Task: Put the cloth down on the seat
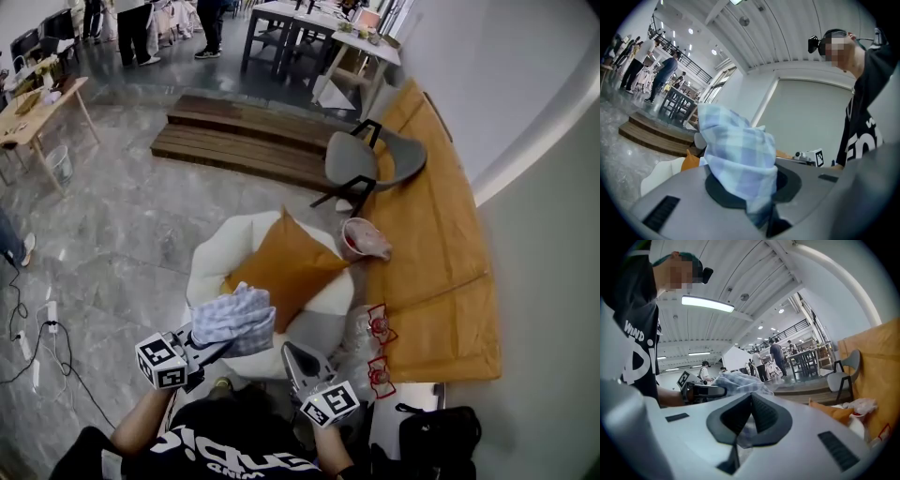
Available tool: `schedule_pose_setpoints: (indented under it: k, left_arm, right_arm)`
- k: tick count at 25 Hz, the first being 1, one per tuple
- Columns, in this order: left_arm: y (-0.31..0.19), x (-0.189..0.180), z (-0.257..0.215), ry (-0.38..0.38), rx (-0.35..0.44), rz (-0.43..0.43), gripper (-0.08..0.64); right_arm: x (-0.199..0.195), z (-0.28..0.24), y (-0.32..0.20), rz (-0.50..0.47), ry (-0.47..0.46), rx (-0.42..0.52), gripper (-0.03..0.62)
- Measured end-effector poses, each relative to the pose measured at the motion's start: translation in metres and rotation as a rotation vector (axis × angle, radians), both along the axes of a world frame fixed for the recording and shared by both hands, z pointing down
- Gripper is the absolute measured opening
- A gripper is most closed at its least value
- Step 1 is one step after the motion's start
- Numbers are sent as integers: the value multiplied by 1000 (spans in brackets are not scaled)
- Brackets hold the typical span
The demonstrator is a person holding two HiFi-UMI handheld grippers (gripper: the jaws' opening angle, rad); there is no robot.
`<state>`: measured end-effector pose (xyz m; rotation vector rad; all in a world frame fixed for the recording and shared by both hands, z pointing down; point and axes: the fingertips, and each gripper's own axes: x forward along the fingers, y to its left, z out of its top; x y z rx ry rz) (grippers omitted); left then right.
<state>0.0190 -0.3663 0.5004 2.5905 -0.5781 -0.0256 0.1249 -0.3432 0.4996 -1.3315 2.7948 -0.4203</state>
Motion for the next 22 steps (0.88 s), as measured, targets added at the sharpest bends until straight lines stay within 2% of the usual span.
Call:
schedule_pose_setpoints:
  k: [7, 10, 22]
  left_arm:
    - [-23, 11, 24, -54, -56, -2, 77]
    - [-37, 15, 44, -48, -68, 5, 77]
    - [-61, 32, 120, -110, -129, 24, 77]
  right_arm:
    - [12, 26, -20, 24, 7, -30, 18]
    - [18, 44, -33, 31, 10, -50, 20]
    - [32, 107, -49, 46, 8, -106, 20]
